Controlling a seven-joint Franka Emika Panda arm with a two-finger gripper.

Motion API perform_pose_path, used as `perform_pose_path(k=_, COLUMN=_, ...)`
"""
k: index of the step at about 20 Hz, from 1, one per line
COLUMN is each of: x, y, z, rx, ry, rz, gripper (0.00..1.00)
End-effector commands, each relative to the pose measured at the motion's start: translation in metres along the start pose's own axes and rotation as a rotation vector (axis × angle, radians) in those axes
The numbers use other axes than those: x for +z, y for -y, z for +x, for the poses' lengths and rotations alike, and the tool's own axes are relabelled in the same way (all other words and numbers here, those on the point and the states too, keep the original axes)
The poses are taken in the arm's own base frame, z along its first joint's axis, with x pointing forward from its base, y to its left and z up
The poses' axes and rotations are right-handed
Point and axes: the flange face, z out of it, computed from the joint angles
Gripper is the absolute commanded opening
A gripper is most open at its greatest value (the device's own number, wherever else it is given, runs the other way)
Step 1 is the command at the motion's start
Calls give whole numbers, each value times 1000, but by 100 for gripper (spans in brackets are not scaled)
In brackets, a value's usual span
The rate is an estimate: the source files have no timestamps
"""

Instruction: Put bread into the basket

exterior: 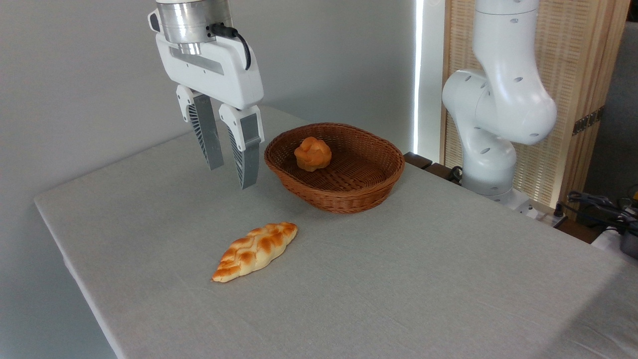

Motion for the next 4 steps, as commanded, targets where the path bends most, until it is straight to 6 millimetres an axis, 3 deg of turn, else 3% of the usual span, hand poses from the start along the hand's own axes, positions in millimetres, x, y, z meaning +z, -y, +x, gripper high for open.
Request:
perform_pose_path(k=1, x=-3, y=0, z=2, rx=-27, ry=22, rz=7, gripper=100)
perform_pose_path(k=4, x=-3, y=0, z=2, rx=-26, ry=22, rz=7, gripper=100)
